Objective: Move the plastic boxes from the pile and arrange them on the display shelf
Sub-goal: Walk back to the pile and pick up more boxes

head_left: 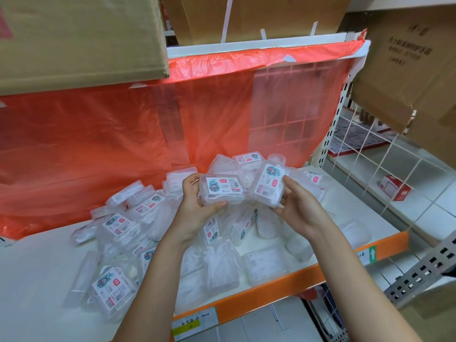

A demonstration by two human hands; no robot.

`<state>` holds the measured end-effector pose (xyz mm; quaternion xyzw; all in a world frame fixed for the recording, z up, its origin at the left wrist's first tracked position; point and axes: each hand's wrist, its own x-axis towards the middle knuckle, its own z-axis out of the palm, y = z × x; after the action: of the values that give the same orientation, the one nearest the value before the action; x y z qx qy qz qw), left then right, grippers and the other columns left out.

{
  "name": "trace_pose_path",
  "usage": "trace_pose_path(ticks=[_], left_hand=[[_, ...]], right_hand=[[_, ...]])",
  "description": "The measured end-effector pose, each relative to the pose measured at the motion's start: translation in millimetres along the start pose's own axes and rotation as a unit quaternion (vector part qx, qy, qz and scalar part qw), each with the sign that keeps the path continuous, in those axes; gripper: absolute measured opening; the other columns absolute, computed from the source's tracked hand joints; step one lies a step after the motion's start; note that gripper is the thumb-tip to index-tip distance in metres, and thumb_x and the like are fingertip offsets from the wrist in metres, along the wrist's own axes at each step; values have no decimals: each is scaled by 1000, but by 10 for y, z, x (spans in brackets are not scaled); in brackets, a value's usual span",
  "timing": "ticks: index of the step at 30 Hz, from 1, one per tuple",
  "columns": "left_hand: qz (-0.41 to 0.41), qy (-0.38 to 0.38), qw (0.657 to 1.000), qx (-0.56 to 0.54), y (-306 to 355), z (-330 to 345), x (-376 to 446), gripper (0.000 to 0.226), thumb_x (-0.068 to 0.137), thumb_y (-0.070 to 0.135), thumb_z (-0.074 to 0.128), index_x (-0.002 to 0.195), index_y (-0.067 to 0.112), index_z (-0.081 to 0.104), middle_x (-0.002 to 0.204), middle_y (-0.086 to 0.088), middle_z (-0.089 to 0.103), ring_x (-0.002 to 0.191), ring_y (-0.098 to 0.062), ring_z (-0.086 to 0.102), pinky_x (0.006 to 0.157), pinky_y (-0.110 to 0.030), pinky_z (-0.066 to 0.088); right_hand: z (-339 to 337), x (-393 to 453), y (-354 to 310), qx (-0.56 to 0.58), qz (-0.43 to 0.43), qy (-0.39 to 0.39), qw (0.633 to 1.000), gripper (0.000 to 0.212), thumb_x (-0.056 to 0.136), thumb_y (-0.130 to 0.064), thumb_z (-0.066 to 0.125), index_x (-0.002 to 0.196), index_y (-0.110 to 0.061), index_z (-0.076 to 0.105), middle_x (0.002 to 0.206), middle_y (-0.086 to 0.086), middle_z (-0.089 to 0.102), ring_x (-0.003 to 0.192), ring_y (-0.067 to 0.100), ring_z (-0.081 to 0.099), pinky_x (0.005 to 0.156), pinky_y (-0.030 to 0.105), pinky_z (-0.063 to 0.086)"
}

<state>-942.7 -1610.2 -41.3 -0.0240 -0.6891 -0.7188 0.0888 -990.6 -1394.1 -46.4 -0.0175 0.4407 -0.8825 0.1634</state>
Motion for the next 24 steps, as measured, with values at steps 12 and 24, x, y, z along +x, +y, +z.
trace_pose_path(ticks=[12,24], left_hand=[[3,-49,999,18,23,-11,-40,69,77,-12,67,120,36,43,123,0,57,105,-3,62,84,-22,52],[4,-23,999,34,3,44,-113,63,77,-12,67,116,30,40,119,0,58,97,1,64,78,-17,51]], right_hand=[[247,0,136,-71,-4,69,995,20,100,-23,44,114,-13,53,98,6,70,83,18,67,71,37,55],[232,-144,180,-161,-1,-17,987,64,80,7,65,134,-20,42,117,5,64,93,14,66,79,26,55]])
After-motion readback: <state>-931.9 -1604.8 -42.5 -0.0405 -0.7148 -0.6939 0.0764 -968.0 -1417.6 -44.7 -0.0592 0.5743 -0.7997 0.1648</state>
